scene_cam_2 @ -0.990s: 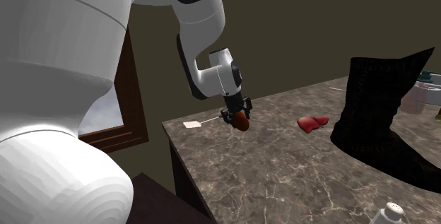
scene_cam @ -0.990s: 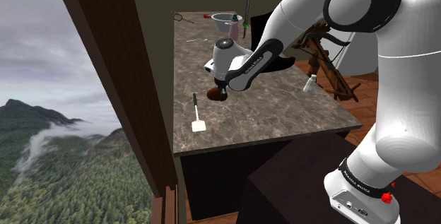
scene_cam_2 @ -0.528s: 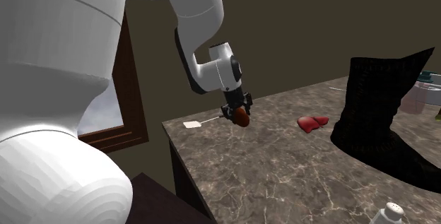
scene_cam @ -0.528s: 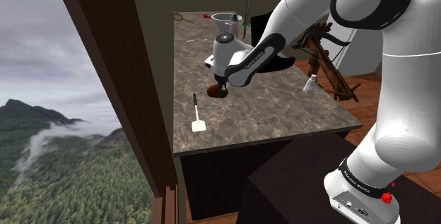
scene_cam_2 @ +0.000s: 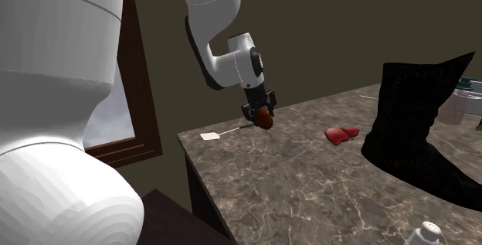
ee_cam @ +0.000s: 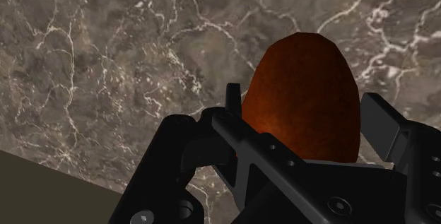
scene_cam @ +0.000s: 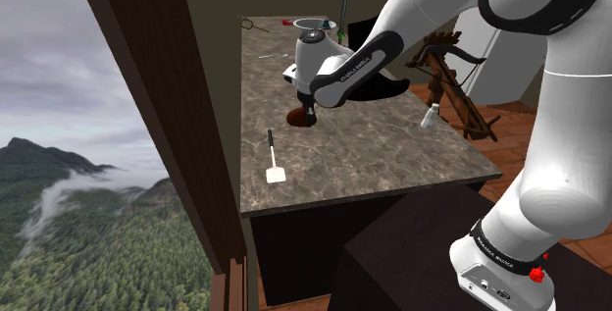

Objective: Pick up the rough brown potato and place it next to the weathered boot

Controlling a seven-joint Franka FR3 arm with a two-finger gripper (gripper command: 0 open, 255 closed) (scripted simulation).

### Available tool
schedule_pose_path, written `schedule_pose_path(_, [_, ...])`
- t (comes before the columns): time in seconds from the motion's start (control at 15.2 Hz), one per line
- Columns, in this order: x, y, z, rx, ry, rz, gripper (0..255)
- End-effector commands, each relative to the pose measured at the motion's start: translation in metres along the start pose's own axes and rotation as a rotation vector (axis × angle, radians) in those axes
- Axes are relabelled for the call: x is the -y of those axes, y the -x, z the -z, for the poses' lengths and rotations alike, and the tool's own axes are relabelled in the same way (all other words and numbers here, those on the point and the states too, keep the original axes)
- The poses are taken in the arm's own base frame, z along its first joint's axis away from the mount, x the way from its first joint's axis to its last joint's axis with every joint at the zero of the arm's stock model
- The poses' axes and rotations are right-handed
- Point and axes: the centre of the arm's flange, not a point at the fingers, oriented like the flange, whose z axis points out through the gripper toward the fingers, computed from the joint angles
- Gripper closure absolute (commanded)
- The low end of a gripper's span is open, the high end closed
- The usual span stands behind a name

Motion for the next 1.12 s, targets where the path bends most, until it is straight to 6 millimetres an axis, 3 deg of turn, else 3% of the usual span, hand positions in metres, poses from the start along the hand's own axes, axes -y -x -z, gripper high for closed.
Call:
schedule_pose_path(0.0, [-0.003,0.002,0.010,0.000,0.000,0.000,255])
schedule_pose_path(1.06, [-0.030,0.006,0.090,0.000,0.000,0.000,255])
